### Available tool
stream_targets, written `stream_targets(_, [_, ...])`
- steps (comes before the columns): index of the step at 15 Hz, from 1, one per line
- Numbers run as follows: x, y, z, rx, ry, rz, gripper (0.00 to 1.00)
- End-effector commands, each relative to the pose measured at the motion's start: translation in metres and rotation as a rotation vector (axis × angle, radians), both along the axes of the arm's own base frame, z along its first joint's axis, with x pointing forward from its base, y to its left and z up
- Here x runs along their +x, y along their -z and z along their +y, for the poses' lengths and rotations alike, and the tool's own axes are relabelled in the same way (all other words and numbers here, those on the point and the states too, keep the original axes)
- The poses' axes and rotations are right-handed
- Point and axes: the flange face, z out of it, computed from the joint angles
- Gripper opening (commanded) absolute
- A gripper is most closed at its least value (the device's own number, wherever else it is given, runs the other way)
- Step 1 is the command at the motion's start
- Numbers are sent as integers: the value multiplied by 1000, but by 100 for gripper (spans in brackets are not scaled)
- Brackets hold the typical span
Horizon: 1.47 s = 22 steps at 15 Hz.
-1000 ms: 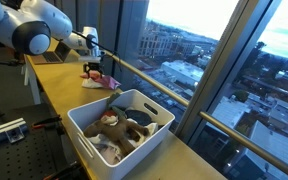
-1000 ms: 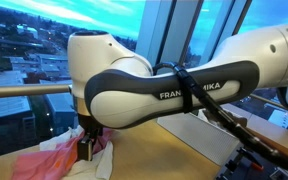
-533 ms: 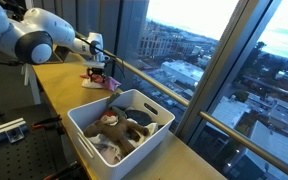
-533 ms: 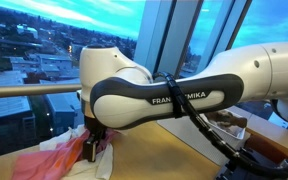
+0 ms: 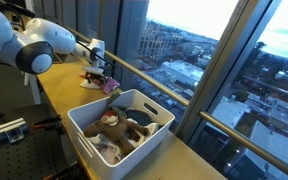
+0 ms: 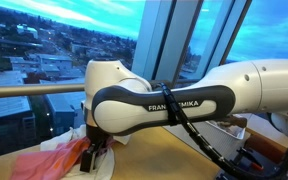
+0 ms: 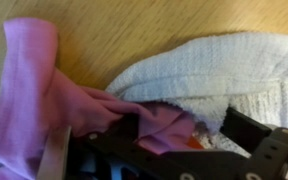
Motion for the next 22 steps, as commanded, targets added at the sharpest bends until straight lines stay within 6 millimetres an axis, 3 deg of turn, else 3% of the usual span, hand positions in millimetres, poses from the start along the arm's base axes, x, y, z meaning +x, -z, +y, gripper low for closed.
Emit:
stream_targets(1, [2, 12, -13, 10, 30, 51, 59])
stream_targets(6, [22, -12, -42, -22, 80, 61, 21])
stream_targets(9, [41, -41, -70, -67, 116, 58, 1])
stream_targets(15, [74, -119, -111, -120, 177, -37, 0])
stream_targets(22, [85, -231, -125, -152, 241, -175, 0])
